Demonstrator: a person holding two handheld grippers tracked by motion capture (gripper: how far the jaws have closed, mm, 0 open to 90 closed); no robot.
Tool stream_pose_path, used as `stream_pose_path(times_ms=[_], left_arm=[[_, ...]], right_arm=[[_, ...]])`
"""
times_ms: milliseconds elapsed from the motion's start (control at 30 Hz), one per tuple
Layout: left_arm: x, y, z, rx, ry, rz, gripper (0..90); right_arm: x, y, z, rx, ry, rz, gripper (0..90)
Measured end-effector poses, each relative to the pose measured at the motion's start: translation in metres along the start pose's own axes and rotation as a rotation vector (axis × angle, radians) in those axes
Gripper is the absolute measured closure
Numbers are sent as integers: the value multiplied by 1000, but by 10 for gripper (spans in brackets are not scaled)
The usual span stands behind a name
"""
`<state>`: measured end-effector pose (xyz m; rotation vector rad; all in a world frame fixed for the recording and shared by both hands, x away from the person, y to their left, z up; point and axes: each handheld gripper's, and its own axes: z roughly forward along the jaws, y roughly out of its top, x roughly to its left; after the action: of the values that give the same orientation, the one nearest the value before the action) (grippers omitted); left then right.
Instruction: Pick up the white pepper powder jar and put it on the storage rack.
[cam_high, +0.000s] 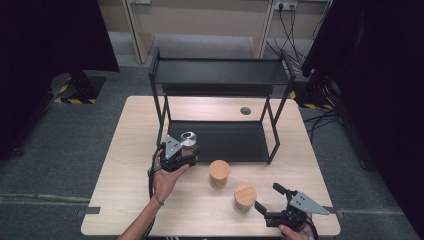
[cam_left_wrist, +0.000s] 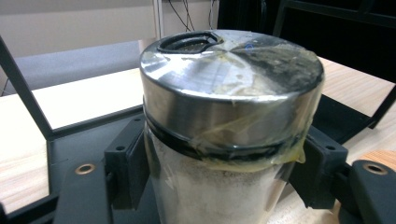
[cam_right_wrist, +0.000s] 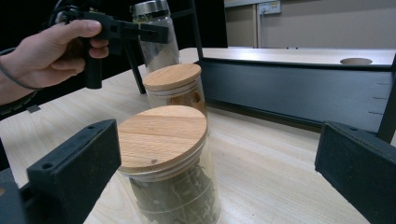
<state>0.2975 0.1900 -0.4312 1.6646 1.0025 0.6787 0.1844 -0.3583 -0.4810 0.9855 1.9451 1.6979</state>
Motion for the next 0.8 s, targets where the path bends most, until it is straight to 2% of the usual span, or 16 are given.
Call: stream_pose_path(times_ms=[467,800], left_arm=[[0,6,25,-7,14,-4,305],[3,4,42,3,43,-14,305]], right_arm=[[0,0,-2,-5,3,-1,7],[0,0,-2,-6,5,-1,7]])
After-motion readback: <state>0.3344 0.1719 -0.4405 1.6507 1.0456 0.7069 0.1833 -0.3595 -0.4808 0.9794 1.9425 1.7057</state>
